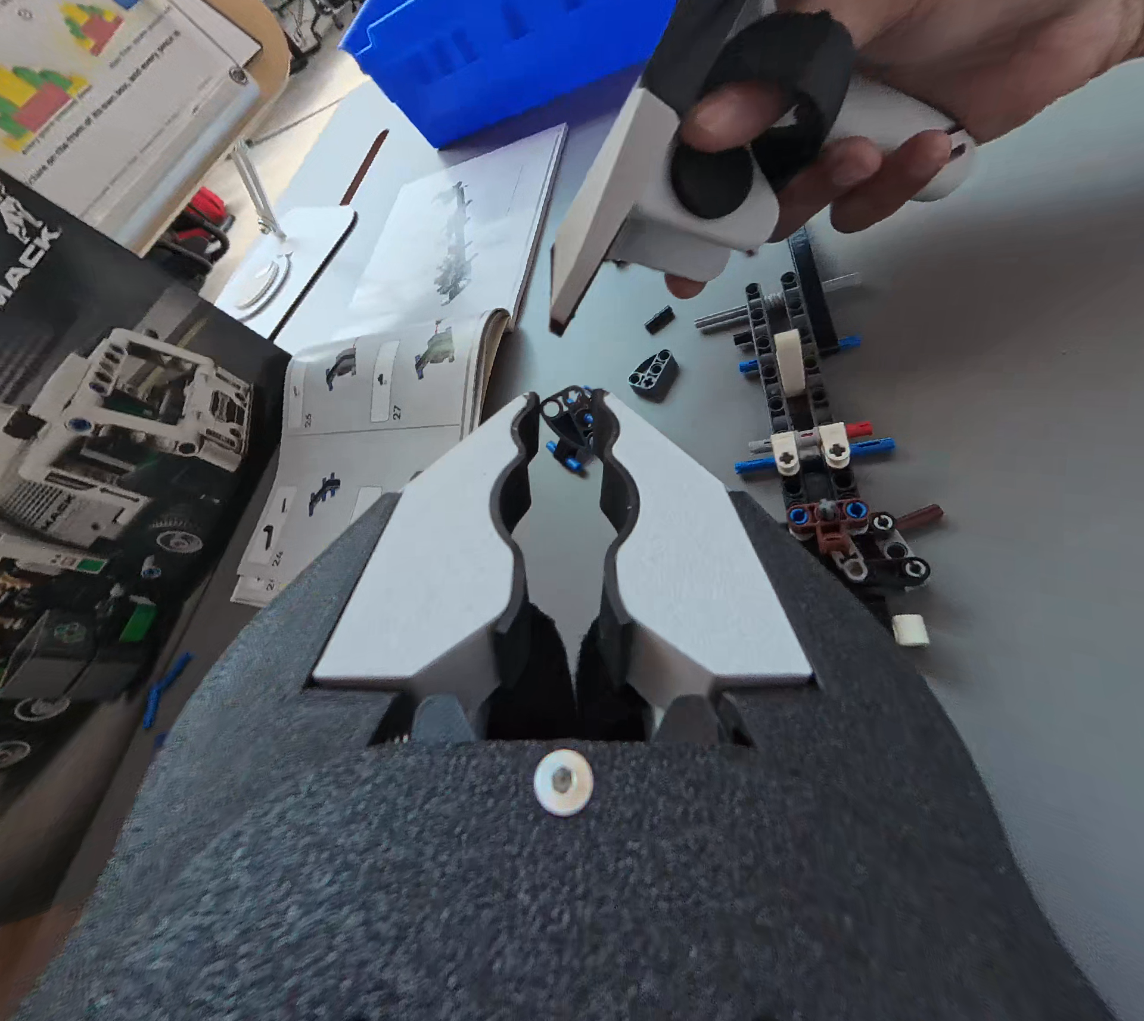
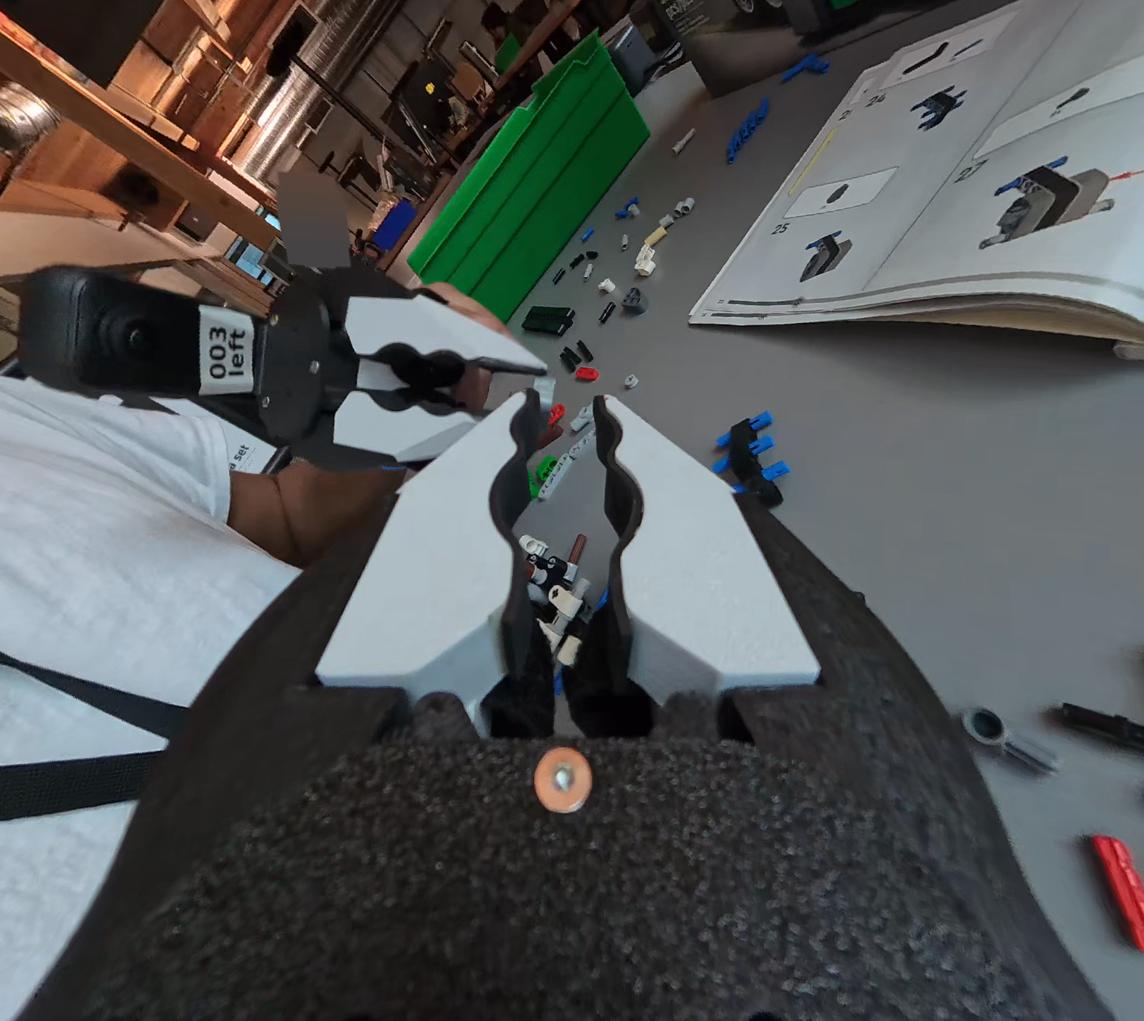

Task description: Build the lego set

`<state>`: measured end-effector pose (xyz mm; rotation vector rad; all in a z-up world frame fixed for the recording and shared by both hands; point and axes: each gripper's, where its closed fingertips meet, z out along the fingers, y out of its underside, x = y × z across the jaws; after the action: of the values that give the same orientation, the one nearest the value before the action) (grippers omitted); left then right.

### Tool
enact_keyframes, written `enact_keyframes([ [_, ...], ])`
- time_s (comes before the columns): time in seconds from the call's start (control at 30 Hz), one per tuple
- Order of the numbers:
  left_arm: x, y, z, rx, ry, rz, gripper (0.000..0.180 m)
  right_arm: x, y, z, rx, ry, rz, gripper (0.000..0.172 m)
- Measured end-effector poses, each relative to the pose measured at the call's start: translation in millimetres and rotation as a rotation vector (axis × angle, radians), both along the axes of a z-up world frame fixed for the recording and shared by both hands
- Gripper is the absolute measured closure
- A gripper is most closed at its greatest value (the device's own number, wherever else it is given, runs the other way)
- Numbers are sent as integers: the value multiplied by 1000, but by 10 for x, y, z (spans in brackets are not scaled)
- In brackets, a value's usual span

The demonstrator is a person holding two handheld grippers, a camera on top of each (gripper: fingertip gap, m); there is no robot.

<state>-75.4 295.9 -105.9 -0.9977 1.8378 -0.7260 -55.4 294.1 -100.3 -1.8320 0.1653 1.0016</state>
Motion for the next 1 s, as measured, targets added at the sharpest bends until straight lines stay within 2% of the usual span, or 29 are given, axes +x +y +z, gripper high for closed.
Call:
enact_keyframes([
  [0.2,50,-151,-18,89,-9,-72,165,-38,-51,-36,-29,-11,51,154],
  [0.47,67,-246,-15,162,-12,-95,166,-256,-124,-84,-48,17,159,154],
  [0.63,49,-243,-57,151,-2,-89,169,-242,-133,-160,-64,0,153,163],
  [0.73,17,-195,-93,17,49,-74,162,-123,-115,-185,-57,-56,106,164],
  [0.83,-16,-187,-123,-237,125,-95,157,-109,-128,-143,4,-205,107,165],
  [0.93,-52,-266,-11,-519,161,-182,158,-256,-171,-2,120,-329,172,165],
  [1.0,-112,-348,49,-622,189,-268,165,-361,-227,60,194,-425,225,165],
])
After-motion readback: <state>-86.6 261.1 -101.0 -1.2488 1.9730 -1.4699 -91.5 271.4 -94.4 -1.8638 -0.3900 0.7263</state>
